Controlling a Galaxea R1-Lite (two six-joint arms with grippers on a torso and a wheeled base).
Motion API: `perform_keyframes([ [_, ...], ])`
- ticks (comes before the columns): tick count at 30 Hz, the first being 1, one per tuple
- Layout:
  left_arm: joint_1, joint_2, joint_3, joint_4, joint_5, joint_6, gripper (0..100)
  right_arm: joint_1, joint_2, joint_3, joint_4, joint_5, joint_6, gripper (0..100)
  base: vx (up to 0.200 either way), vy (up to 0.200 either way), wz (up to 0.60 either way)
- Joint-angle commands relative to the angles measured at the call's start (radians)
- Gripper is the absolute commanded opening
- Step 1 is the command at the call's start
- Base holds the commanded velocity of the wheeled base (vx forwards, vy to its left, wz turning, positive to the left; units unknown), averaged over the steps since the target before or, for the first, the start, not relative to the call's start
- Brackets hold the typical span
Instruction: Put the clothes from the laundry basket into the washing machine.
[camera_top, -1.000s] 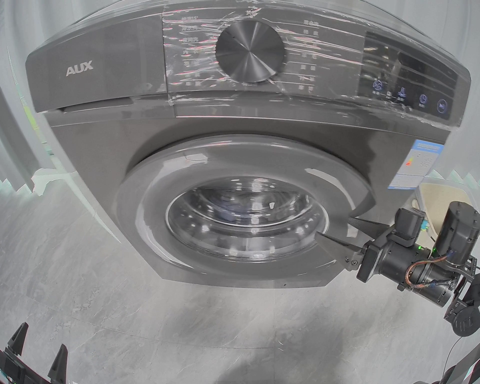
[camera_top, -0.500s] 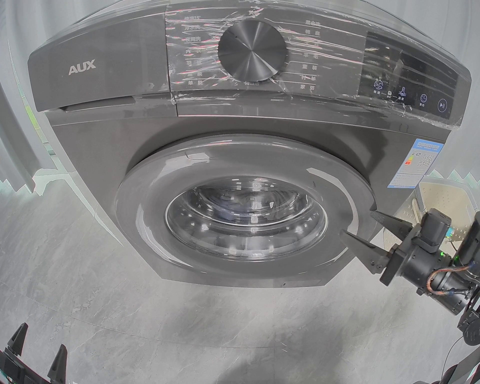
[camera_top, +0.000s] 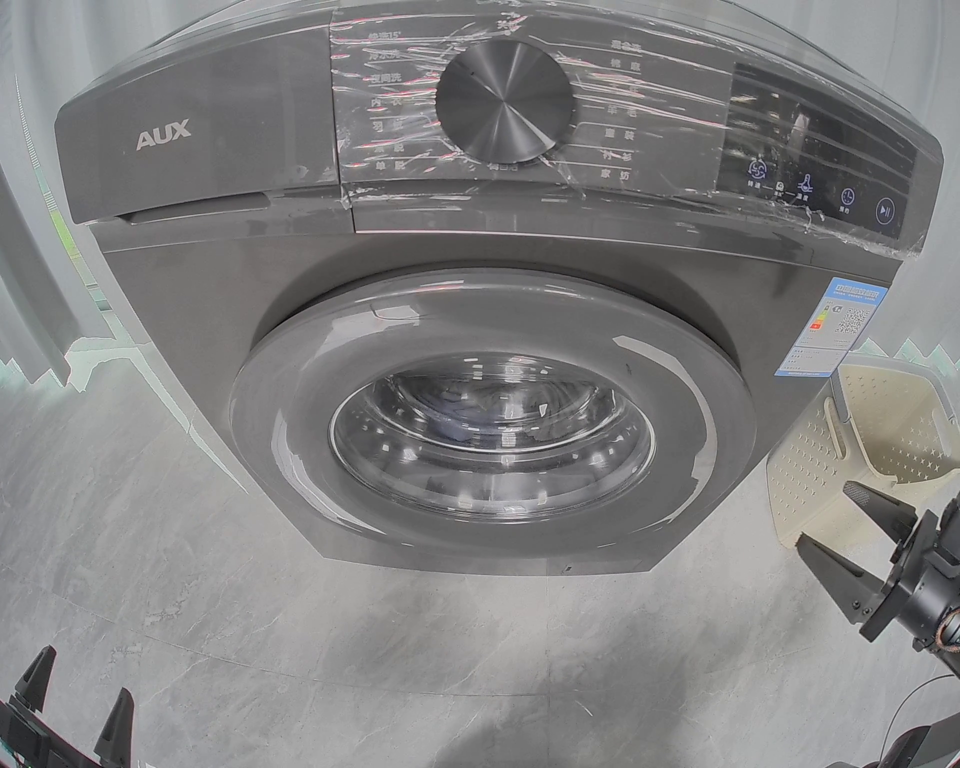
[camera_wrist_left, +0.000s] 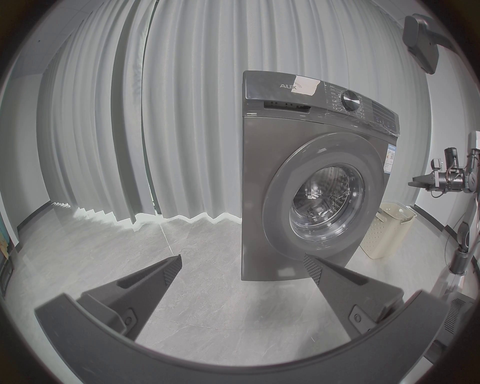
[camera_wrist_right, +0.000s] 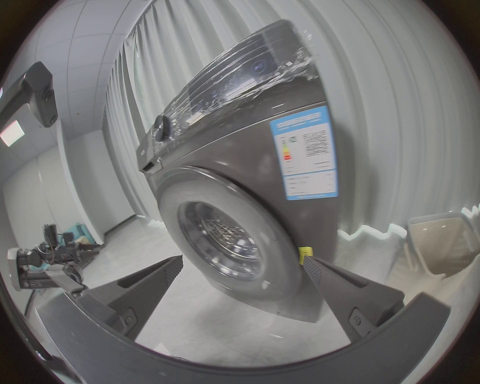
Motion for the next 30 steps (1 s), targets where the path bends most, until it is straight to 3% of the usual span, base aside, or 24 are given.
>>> perform_keyframes([
  [1,0.0,-0.016,0.016,0.0,0.004,-0.015,100,-0.196,-0.337,0.036,0.214,0.005,-0.061,100,0.0,0.0,0.0],
  [8,0.0,-0.016,0.016,0.0,0.007,-0.01,100,-0.351,-0.68,0.036,0.503,0.011,-0.064,100,0.0,0.0,0.0],
  [16,0.0,-0.016,0.016,0.0,0.007,-0.01,100,-0.409,-0.852,0.036,0.707,0.011,-0.062,100,0.0,0.0,0.0],
  [21,0.0,-0.016,0.016,0.0,0.007,-0.008,100,-0.448,-1.016,0.036,0.889,0.011,-0.091,100,0.0,0.0,0.0],
  [23,0.0,-0.016,0.016,0.0,0.007,-0.008,100,-0.448,-1.021,0.036,0.897,0.011,-0.093,100,0.0,0.0,0.0],
  [24,0.0,-0.016,0.016,0.0,0.007,-0.008,100,-0.475,-1.064,0.038,1.004,0.02,-0.093,100,0.0,0.0,0.0],
  [26,0.0,-0.016,0.016,0.0,0.007,-0.008,100,-0.477,-1.064,0.036,1.023,0.018,-0.09,100,0.0,0.0,0.0],
  [30,0.0,-0.016,0.016,0.0,0.007,-0.012,100,-0.477,-1.064,0.033,1.106,-0.048,-0.082,100,0.0,0.0,0.0],
])
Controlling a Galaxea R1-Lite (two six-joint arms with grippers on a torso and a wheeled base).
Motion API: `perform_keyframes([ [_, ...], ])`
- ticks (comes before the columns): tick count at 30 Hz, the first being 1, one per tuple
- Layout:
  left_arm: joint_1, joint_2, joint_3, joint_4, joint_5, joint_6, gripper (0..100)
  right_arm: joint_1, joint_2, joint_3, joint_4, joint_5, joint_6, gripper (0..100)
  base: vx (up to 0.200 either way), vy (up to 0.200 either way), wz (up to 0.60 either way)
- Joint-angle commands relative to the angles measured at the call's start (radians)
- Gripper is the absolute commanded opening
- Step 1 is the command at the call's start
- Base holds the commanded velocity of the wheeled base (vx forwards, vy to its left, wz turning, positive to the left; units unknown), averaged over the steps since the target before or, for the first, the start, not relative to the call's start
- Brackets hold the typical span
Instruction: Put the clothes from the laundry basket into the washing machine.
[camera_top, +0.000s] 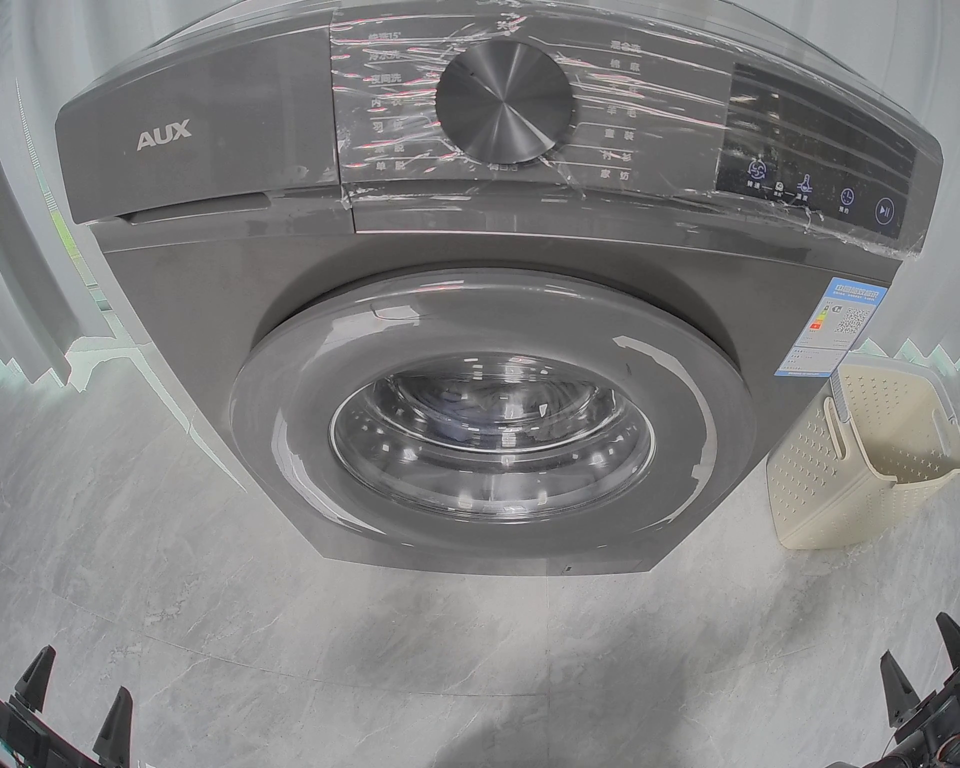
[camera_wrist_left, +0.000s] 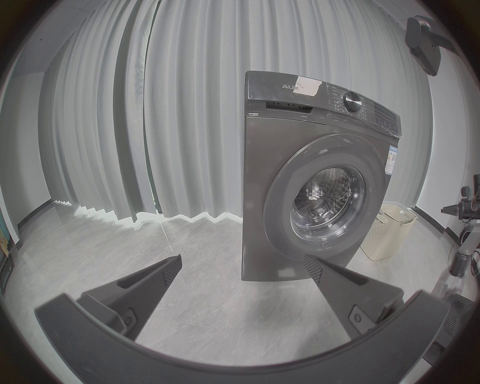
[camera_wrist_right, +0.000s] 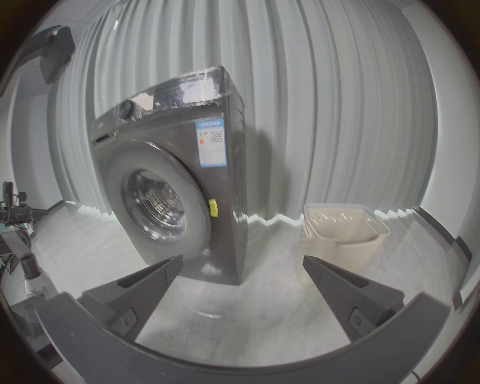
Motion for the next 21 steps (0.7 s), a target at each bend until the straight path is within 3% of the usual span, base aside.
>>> perform_keyframes([
  [1,-0.001,-0.016,0.016,0.0,0.0,-0.005,100,-0.016,-0.065,0.014,0.031,-0.025,0.003,100,0.0,0.0,0.0],
  [21,0.001,-0.016,0.016,0.0,0.0,0.001,100,-0.018,-0.065,0.016,0.024,-0.019,-0.001,100,0.0,0.0,0.0],
])
